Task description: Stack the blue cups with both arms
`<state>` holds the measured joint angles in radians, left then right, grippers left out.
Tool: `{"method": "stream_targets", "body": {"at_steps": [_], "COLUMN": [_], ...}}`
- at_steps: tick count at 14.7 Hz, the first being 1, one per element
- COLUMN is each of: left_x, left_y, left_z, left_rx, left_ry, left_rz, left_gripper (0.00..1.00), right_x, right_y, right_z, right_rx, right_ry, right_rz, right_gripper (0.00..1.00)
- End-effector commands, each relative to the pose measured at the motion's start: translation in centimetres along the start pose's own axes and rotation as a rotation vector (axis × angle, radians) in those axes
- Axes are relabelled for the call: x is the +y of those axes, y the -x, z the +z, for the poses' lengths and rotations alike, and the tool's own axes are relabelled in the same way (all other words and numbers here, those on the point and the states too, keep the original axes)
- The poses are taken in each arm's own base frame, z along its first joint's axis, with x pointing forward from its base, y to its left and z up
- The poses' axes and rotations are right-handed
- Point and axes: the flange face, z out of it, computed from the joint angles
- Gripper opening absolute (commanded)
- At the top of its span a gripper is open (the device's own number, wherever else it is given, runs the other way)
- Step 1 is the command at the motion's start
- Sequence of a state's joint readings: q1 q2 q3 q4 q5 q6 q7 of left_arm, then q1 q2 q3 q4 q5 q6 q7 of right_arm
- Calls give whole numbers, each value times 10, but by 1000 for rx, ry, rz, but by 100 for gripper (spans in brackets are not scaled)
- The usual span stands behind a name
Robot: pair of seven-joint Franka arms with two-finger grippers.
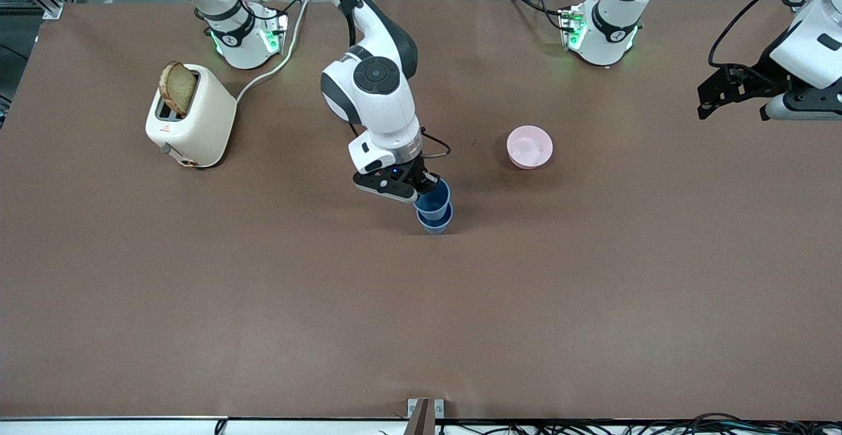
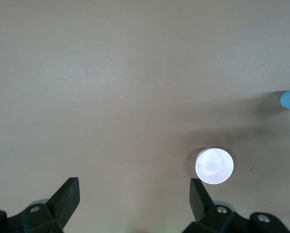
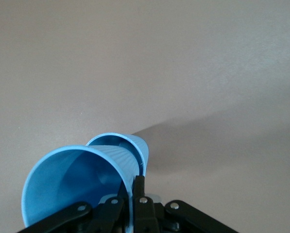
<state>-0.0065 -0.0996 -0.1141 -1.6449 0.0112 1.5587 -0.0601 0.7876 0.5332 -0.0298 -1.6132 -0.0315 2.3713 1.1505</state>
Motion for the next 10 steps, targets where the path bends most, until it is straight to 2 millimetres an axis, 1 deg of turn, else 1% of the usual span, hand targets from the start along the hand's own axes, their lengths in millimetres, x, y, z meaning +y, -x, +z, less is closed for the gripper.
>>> {"method": "stream_targets", "body": {"at_steps": [1,2,3,4,5,6,7,8,10], "left_x": [-1,-1,-2,-2,-2,-2,-4,-3,-3], "left_y": [0,0,0,0,0,0,-1,-1,-1], "left_z": [-6,-6,-6,-5,-5,-5,-5,-5,-5], "left_rx": [-5,-5,-5,-7,-7,-7,-7,-5,-5], "left_ry": [17,17,17,17,18,18,18,20,23], "left_rz": [15,15,14,14,12,12,9,11,9], "left_gripper": [100,100,100,100,100,100,100,100,100], "right_x": [-3,-3,-3,-3,-2,-1,0,1,8], "right_y": [1,3,3,2,0,-4,-6,-12,-46], "right_z": [8,11,15,14,14,11,7,-3,-43], "right_rx": [35,35,33,34,34,35,35,42,75], "right_ry": [3,6,10,9,9,8,5,-3,-50], "right_rz": [-13,-16,-17,-18,-16,-12,-7,-8,33], "right_gripper": [3,7,14,40,78,93,100,100,100]}}
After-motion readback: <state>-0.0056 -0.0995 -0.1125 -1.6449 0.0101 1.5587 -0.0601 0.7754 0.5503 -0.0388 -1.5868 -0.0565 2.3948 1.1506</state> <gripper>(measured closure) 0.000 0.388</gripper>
